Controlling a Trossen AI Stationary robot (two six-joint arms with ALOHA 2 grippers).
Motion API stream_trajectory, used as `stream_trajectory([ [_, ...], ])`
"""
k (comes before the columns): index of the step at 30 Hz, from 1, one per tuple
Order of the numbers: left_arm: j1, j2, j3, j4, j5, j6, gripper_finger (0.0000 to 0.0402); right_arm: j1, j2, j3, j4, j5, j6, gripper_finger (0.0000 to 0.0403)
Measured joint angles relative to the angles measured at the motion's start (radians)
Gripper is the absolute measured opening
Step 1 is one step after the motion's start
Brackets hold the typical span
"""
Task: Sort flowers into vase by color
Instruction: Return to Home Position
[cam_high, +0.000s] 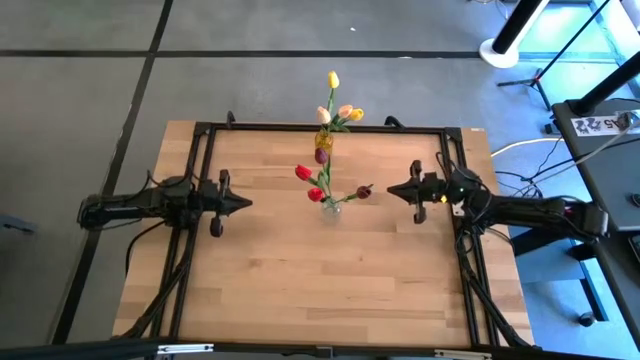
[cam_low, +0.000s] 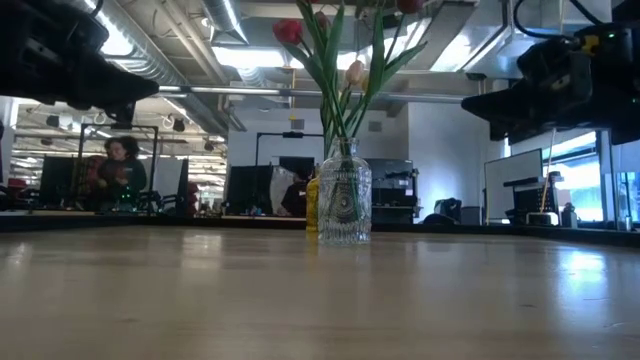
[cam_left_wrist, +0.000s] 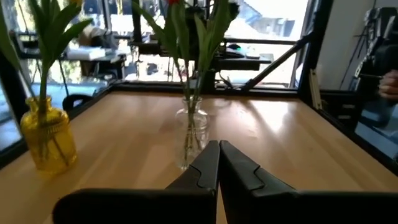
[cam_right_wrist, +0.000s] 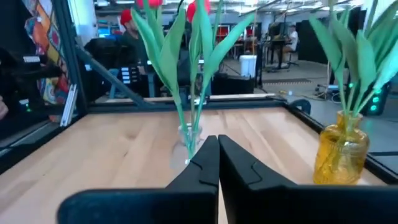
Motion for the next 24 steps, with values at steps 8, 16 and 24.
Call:
stream_trajectory([
  [8,-0.027,0.017,-0.006,0.015,-0.033,0.047,0.0003,-0.038,-0.205,-0.001,-0.308,-0.043,0.007,0.0001],
  [16,-0.027,0.017,-0.007,0.015,-0.034,0.047,0.0003,0.034,-0.396,-0.002,-0.541,0.168,0.063,0.0],
  [24,-0.026,0.017,-0.007,0.014,-0.034,0.047,0.0003,0.361,-0.625,-0.002,-0.671,0.583,-0.034,0.0],
])
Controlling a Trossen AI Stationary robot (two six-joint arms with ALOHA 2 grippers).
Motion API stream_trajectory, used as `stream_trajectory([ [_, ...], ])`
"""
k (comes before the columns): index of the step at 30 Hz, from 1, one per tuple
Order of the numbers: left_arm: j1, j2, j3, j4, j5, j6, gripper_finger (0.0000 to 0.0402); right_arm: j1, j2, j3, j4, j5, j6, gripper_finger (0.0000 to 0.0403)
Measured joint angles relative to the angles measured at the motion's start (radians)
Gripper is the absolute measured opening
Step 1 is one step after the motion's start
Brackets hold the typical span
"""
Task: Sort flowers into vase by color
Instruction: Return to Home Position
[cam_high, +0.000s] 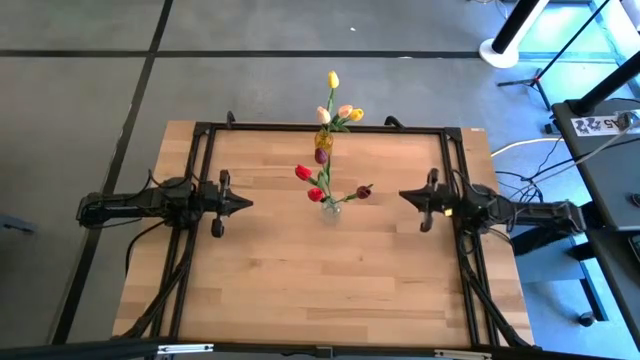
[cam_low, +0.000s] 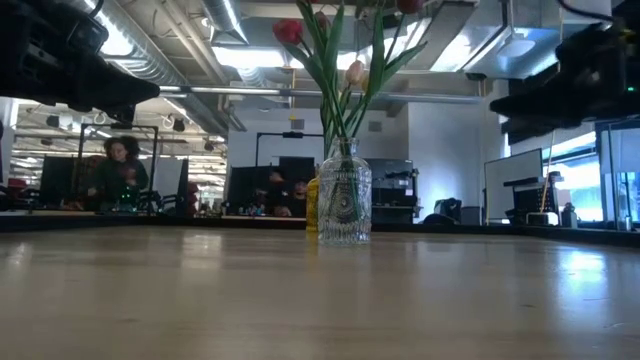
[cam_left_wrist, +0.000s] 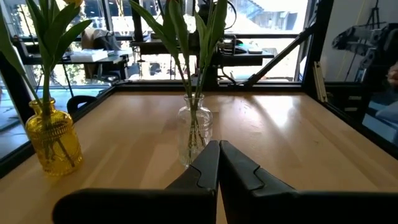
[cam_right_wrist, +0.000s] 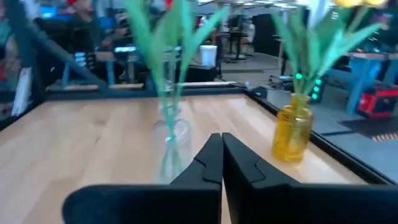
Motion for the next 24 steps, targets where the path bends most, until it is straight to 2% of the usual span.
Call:
stream_trajectory([
  [4,0.0,0.0,0.0,0.0,0.0,0.0,0.0003,0.102,-0.124,0.0,-0.07,0.019,-0.055,0.0],
  [9,0.0,-0.001,0.0,-0.001,0.0,0.0,0.0003,0.165,-0.119,0.002,-0.07,0.001,-0.069,0.0],
  [12,0.0,-0.001,0.0,0.0,-0.001,0.0,0.0003,0.173,-0.098,0.003,-0.082,-0.017,-0.047,0.0005],
  [14,0.0,-0.001,0.0,0.0,0.0,0.0,0.0003,0.173,-0.096,0.003,-0.09,-0.057,0.056,0.0009],
  [22,0.0,-0.001,0.0,0.0,0.0,0.0,0.0003,0.173,-0.093,0.003,-0.093,-0.116,-0.01,0.0018],
  [24,0.0,-0.001,0.0,0.0,0.0,0.0,0.0003,0.172,-0.093,0.003,-0.091,-0.163,-0.027,0.0018],
])
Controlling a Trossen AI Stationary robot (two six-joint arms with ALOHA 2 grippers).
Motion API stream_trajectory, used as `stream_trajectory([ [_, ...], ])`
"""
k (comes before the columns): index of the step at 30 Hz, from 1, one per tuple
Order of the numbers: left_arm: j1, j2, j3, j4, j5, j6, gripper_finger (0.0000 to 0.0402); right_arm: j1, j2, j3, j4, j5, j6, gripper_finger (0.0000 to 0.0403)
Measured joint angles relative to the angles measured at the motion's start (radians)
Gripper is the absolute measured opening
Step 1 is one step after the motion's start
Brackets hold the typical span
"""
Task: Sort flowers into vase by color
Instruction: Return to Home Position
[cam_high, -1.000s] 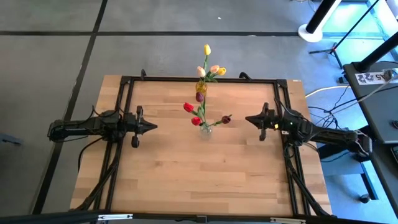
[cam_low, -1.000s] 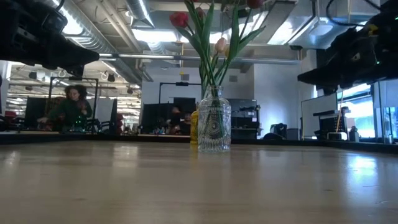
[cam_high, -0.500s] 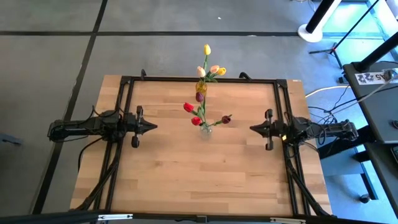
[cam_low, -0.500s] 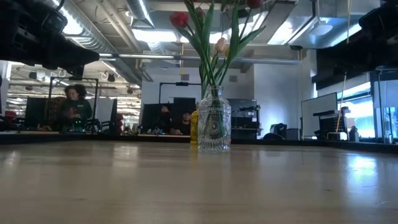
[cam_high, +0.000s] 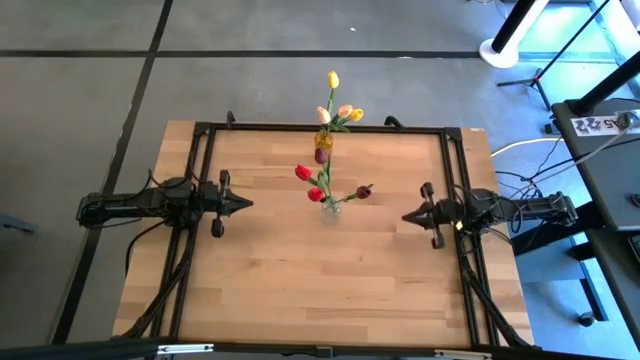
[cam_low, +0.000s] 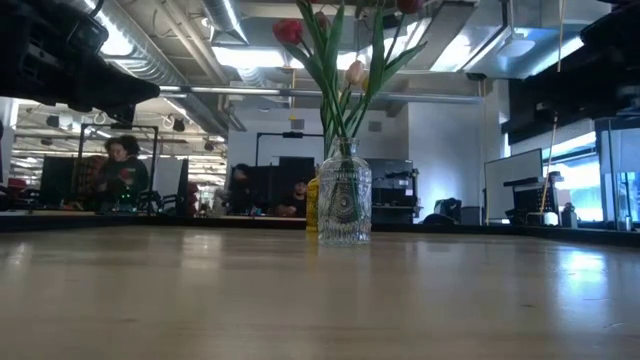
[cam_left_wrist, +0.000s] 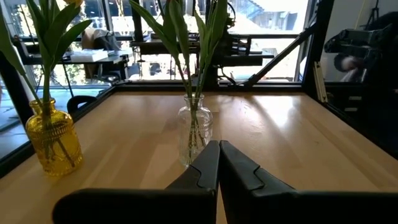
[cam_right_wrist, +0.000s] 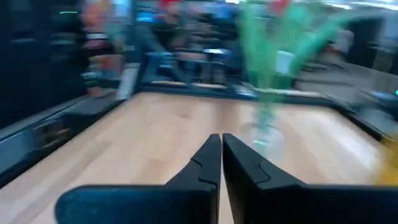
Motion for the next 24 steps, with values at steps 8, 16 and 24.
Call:
stream_trajectory([
  [8,0.0,0.0,0.0,0.0,0.0,0.0,0.0003,0.0,0.031,-0.003,0.002,-0.083,-0.112,0.0018],
  [16,0.0,0.0,0.0,0.0,0.0,0.0,0.0003,0.0,0.058,-0.003,0.015,-0.149,-0.139,0.0018],
  [24,0.0,0.0,0.0,0.0,0.0,0.0,0.0003,0.0,0.058,-0.004,0.014,-0.145,-0.147,0.0018],
])
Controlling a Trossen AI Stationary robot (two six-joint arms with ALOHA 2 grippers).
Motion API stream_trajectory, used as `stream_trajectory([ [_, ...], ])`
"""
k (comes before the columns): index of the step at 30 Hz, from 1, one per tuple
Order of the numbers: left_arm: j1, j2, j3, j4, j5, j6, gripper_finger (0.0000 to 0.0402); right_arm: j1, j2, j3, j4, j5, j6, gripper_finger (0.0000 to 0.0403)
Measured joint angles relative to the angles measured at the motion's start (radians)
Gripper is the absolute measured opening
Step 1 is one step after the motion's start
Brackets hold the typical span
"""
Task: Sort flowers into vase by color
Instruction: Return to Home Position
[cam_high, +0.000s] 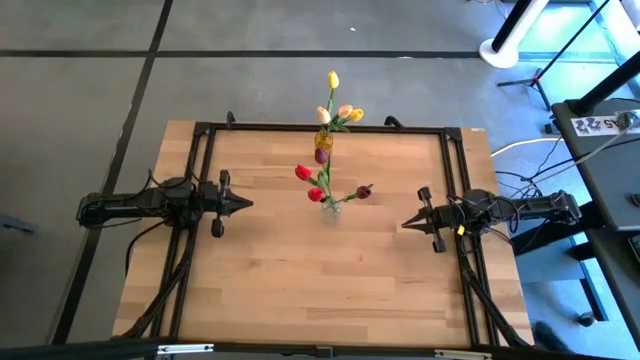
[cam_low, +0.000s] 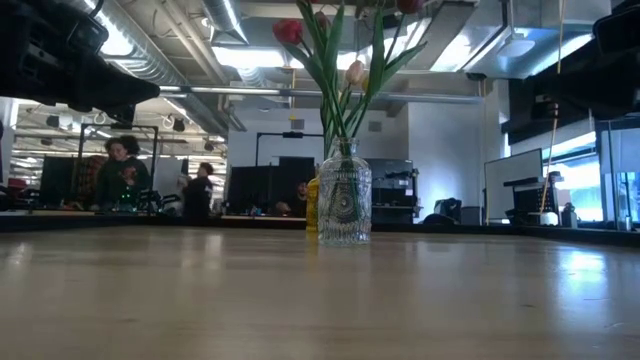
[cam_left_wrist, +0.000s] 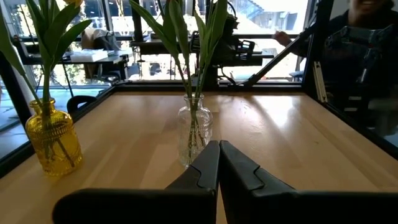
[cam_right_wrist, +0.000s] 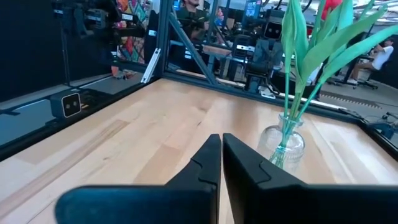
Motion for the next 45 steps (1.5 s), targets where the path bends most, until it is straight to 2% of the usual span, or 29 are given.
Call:
stream_trajectory([
  [45,0.0,0.0,0.0,0.0,0.0,0.0,0.0003,0.0,0.0,0.0,0.004,0.016,0.007,0.0018],
])
